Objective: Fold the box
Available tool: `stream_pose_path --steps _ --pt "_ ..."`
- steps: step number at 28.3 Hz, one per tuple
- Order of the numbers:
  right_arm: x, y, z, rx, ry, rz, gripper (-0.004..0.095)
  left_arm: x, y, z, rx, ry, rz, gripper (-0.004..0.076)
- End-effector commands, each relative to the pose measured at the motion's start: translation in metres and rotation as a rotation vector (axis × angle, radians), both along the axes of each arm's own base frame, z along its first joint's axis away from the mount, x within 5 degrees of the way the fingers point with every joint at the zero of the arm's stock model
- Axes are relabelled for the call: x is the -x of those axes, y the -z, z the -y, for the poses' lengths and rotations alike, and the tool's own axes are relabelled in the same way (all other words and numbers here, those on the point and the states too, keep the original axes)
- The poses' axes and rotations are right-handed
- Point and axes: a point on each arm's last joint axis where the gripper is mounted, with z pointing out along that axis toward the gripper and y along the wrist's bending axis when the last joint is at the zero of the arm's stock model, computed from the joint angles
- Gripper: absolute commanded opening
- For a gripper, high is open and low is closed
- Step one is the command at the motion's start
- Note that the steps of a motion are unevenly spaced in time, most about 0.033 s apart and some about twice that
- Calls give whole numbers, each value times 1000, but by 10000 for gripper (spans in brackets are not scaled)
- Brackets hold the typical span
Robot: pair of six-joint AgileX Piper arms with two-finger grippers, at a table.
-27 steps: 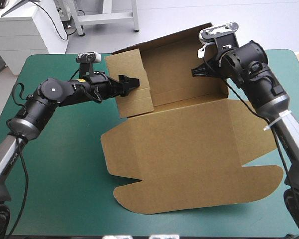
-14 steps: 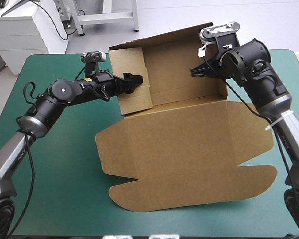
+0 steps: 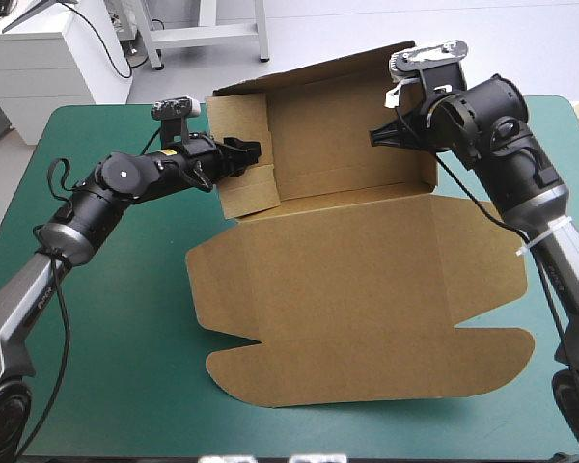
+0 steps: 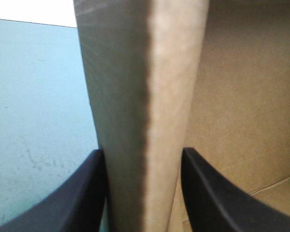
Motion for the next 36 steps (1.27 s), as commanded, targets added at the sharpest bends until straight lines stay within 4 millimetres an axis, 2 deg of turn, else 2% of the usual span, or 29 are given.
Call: stream_pose_path --steps 1,14,17,19,22,24,27,30,36 --pt "14 -29 5 -32 -34 126 1 15 -28 1 41 34 55 -8" --pt "14 -28 10 12 -8 114 1 17 -28 4 64 71 32 13" --pt "14 -27 10 13 -8 112 0 19 -27 5 4 126 70 130" --pt "14 -27 10 13 -8 112 0 22 -25 7 -14 168 61 267" --pt "14 -26 9 14 -8 109 0 23 -26 7 -15 174 65 542" --pt "13 -24 9 20 -7 105 0 24 -31 7 2 171 71 652" --pt "10 -20 9 34 -4 96 0 26 -43 8 46 176 79 657" --pt "3 -14 8 59 17 82 0 30 -58 9 103 189 101 612" --pt "-5 -5 9 91 37 43 0 33 -60 9 109 197 104 585"
